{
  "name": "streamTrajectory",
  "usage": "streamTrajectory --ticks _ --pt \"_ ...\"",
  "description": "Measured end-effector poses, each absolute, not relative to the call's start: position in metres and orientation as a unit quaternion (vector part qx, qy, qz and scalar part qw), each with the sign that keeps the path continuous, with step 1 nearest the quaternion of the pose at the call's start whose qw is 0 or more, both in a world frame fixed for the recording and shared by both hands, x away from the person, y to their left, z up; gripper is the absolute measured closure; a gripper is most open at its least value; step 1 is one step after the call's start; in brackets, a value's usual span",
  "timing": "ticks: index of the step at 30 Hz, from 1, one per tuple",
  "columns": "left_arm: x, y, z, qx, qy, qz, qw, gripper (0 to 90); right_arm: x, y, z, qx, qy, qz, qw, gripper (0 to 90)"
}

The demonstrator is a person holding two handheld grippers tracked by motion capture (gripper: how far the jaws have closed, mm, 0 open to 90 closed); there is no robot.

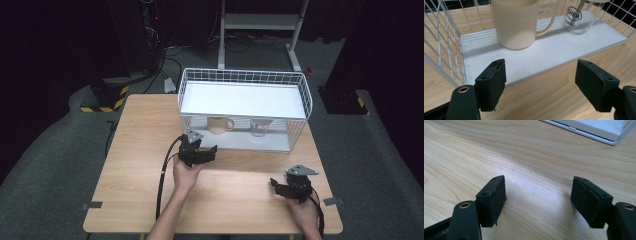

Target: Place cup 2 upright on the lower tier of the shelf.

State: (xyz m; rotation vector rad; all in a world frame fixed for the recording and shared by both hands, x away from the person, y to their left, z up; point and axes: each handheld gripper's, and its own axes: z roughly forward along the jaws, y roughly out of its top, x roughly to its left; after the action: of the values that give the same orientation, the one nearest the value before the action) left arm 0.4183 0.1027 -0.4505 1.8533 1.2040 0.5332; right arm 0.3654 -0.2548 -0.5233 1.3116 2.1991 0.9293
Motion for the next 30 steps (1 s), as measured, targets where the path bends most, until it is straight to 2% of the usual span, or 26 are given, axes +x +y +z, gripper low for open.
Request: streamTrajectory --ticks 30 --pt "0.397 0.119 -0.453 0.734 0.479 0.212 0.431 21.9 0.366 -0.255 -0.523 0.470 0.790 0.334 0.208 28.4"
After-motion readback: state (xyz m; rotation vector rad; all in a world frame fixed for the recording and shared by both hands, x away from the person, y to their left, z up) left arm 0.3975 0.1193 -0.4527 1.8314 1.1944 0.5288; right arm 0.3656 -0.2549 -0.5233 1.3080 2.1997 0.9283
